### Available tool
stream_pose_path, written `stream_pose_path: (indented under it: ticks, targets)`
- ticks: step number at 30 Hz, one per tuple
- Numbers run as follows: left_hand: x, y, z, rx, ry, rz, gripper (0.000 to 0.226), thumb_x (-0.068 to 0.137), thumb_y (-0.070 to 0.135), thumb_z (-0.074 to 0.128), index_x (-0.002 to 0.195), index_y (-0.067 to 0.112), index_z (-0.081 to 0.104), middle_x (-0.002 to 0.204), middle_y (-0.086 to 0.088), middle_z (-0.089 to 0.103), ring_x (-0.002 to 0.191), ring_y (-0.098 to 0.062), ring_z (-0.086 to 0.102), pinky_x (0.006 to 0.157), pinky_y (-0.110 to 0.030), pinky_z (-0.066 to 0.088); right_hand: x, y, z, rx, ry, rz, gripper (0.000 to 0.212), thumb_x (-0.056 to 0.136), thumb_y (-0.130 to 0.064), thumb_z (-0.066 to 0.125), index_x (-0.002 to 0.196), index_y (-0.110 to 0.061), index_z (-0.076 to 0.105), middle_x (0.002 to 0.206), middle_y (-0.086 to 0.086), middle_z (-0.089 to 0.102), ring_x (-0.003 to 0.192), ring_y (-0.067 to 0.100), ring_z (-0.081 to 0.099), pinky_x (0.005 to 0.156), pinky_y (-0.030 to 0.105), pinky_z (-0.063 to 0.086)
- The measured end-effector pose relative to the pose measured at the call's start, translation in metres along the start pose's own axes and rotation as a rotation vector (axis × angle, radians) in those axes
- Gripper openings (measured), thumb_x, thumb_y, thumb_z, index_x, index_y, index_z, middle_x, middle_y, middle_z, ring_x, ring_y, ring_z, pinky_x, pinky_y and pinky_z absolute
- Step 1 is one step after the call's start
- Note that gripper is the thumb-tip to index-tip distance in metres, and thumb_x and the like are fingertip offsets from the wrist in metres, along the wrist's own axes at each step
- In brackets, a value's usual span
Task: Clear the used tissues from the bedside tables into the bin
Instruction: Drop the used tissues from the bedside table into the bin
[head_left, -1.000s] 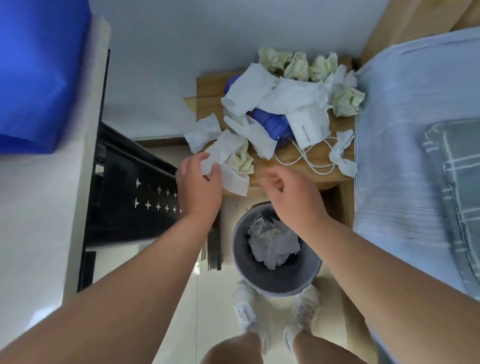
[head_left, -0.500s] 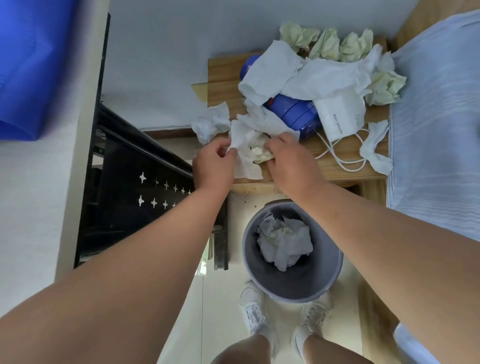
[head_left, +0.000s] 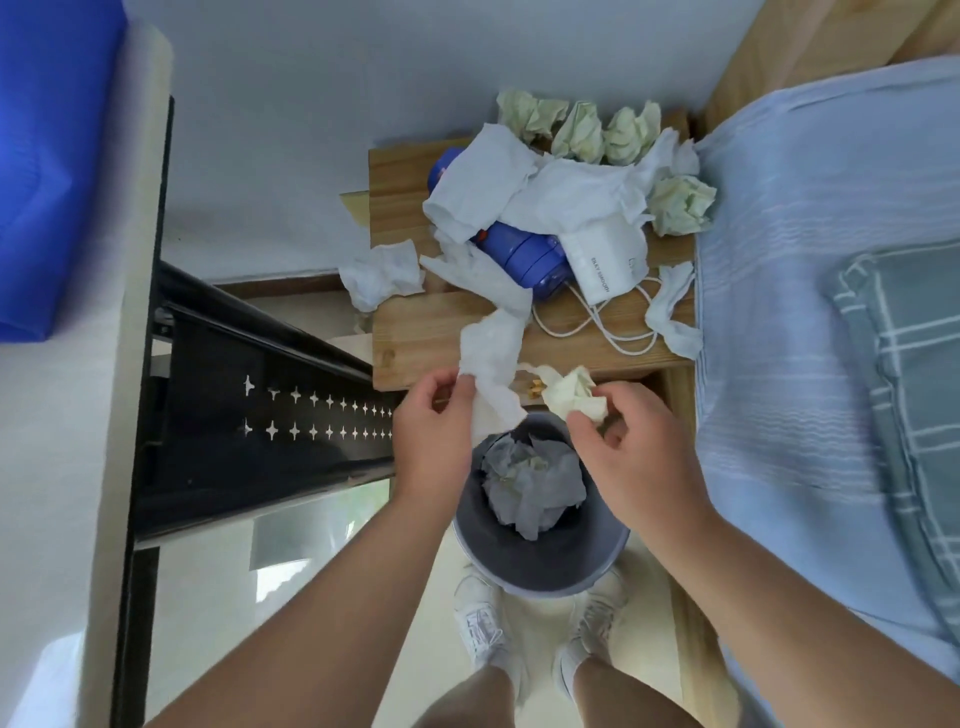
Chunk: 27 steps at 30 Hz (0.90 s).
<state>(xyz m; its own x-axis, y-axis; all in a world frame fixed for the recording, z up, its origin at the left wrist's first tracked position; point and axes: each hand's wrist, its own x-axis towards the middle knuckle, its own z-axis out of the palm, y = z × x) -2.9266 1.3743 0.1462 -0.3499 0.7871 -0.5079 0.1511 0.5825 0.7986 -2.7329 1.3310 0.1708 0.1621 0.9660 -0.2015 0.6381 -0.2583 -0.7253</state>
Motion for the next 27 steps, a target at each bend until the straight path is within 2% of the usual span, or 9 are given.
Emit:
stream_pose_path:
  ticks: [4, 6, 9, 13, 16, 19, 22, 25, 27]
  targets:
    - [-0.026, -0.052, 0.007, 0.086, -0.051, -0.084, 0.012, 0.1, 0.037, 0.067, 0.092, 0.045, 0.071, 0.092, 0.03, 0.075, 0.082, 0.008, 0.071, 0.066, -0.018, 0.054, -0.039, 0.042, 0.012, 0.012, -0.034, 0.206, 0.011, 0.092, -0.036, 0.063, 0.089, -0.026, 0.06, 0.074, -0.008, 0.057, 0.066, 0.01, 0.057, 0.052, 0.027, 0.039]
    - [-0.032, -0.079, 0.01, 0.179, -0.065, -0.102, 0.018, 0.1, 0.036, 0.068, 0.085, 0.047, 0.068, 0.086, 0.038, 0.071, 0.079, 0.015, 0.066, 0.062, -0.014, 0.051, -0.052, 0.061, 0.024, -0.007, -0.091, 0.31, 0.014, 0.093, -0.038, 0.061, 0.092, -0.024, 0.061, 0.074, -0.008, 0.056, 0.068, 0.006, 0.056, 0.053, 0.022, 0.038]
    - [-0.032, -0.115, 0.017, 0.304, -0.103, -0.154, 0.014, 0.098, 0.038, 0.071, 0.085, 0.043, 0.068, 0.083, 0.026, 0.071, 0.081, 0.005, 0.067, 0.066, -0.021, 0.051, -0.06, 0.088, 0.043, -0.05, -0.163, 0.427, 0.014, 0.093, -0.039, 0.058, 0.083, -0.03, 0.057, 0.077, -0.008, 0.059, 0.069, 0.003, 0.057, 0.053, 0.022, 0.036]
    - [-0.028, -0.149, 0.021, 0.472, -0.21, -0.189, 0.007, 0.095, 0.04, 0.072, 0.1, 0.035, 0.072, 0.09, 0.02, 0.072, 0.081, -0.002, 0.067, 0.054, -0.017, 0.049, -0.058, 0.114, 0.066, -0.118, -0.235, 0.512, 0.019, 0.092, -0.032, 0.058, 0.075, -0.026, 0.052, 0.072, -0.006, 0.058, 0.067, 0.005, 0.055, 0.052, 0.025, 0.035]
    - [-0.023, -0.165, 0.019, 0.581, -0.23, -0.219, 0.012, 0.095, 0.04, 0.07, 0.105, 0.034, 0.075, 0.096, 0.017, 0.075, 0.089, -0.011, 0.071, 0.076, -0.03, 0.058, -0.056, 0.128, 0.076, -0.122, -0.251, 0.564, 0.031, 0.091, -0.029, 0.059, 0.066, -0.031, 0.042, 0.064, -0.007, 0.053, 0.061, 0.006, 0.053, 0.049, 0.024, 0.032]
    - [-0.018, -0.171, 0.016, 0.632, -0.269, -0.251, 0.028, 0.096, 0.039, 0.069, 0.122, 0.029, 0.072, 0.113, 0.009, 0.078, 0.091, -0.015, 0.069, 0.084, -0.033, 0.057, -0.055, 0.134, 0.074, -0.125, -0.329, 0.594, 0.006, 0.09, -0.034, 0.062, 0.089, -0.028, 0.06, 0.085, -0.004, 0.068, 0.074, 0.015, 0.062, 0.057, 0.026, 0.042]
    - [-0.02, -0.165, 0.011, 0.649, -0.38, -0.258, 0.05, 0.097, 0.044, 0.067, 0.144, 0.028, 0.059, 0.136, 0.002, 0.069, 0.105, -0.016, 0.069, 0.083, -0.03, 0.05, -0.053, 0.133, 0.067, -0.097, -0.406, 0.642, 0.066, 0.088, -0.046, 0.067, 0.144, -0.018, 0.05, 0.135, 0.008, 0.064, 0.111, 0.027, 0.065, 0.081, 0.034, 0.048]
    - [-0.026, -0.144, 0.007, 0.586, -0.375, -0.217, 0.045, 0.1, 0.045, 0.063, 0.142, 0.029, 0.061, 0.137, 0.004, 0.069, 0.11, -0.015, 0.063, 0.087, -0.031, 0.046, -0.049, 0.119, 0.054, -0.07, -0.394, 0.617, 0.061, 0.088, -0.049, 0.067, 0.141, -0.022, 0.052, 0.133, 0.006, 0.066, 0.094, 0.019, 0.057, 0.077, 0.033, 0.044]
    - [-0.027, -0.12, 0.004, 0.539, -0.321, -0.152, 0.029, 0.101, 0.046, 0.06, 0.127, 0.035, 0.068, 0.126, 0.007, 0.074, 0.105, -0.013, 0.067, 0.086, -0.034, 0.051, -0.044, 0.106, 0.044, -0.073, -0.377, 0.581, 0.051, 0.091, -0.045, 0.064, 0.137, -0.024, 0.056, 0.13, 0.001, 0.067, 0.097, 0.019, 0.059, 0.079, 0.033, 0.043]
